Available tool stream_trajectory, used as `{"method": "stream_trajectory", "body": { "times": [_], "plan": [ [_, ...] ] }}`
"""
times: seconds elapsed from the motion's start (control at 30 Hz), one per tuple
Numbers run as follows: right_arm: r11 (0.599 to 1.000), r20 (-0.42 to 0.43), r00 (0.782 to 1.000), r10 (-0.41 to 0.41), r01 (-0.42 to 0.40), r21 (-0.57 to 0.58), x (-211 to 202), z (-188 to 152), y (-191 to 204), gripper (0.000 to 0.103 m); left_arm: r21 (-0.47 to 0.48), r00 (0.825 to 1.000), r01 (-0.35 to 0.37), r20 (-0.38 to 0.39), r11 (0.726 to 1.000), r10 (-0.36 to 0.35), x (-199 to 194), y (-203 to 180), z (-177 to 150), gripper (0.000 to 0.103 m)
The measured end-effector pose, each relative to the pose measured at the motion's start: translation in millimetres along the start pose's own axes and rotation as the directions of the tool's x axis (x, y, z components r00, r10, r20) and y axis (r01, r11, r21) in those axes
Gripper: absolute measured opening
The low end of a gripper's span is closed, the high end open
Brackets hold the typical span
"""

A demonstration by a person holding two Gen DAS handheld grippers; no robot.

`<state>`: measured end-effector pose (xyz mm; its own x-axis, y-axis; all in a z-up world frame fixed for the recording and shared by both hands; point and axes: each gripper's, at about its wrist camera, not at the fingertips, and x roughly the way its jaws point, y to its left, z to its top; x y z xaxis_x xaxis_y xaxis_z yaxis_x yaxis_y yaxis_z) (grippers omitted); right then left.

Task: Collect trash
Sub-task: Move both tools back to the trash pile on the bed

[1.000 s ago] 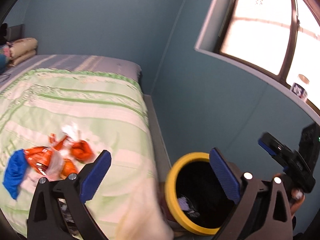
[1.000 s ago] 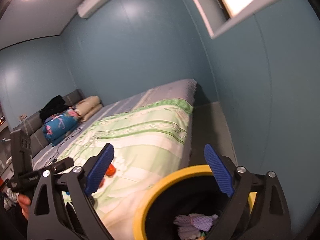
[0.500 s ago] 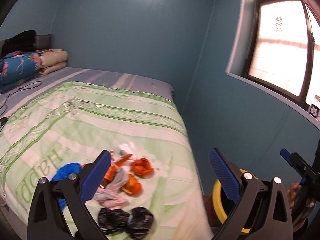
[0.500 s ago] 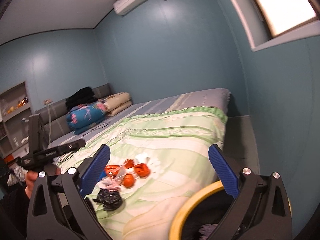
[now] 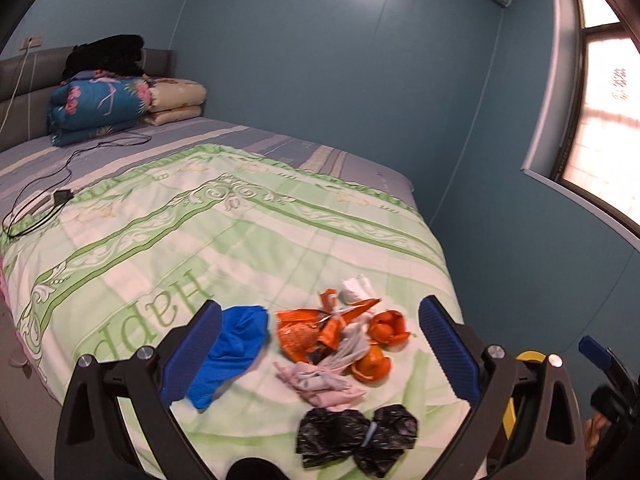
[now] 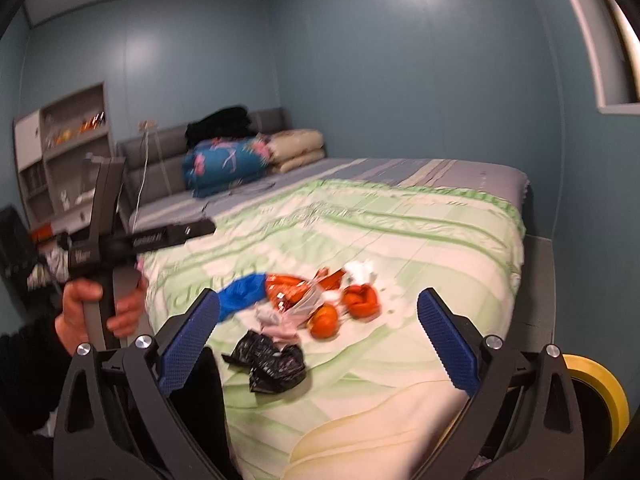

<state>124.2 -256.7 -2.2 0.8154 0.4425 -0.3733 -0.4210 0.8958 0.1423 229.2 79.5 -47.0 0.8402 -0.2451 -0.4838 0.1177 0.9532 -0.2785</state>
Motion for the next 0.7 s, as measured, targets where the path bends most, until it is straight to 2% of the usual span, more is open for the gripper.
{"method": "stream_trajectory", "body": {
  "times": [0.3, 0.7],
  "plan": [
    [0.994, -0.107, 0.994, 0.023, -0.035, -0.107, 44, -29, 35, 0.094, -0.018, 0.996, -0.083, -0.020, 0.996, 0.083, 14, 42, -14, 0.095],
    [0.991, -0.249, 0.968, 0.037, -0.068, -0.119, 107, -66, 45, 0.094, -0.025, 0.990, -0.118, -0.085, 0.993, 0.115, 53, 83, -29, 0.095]
  ]
}}
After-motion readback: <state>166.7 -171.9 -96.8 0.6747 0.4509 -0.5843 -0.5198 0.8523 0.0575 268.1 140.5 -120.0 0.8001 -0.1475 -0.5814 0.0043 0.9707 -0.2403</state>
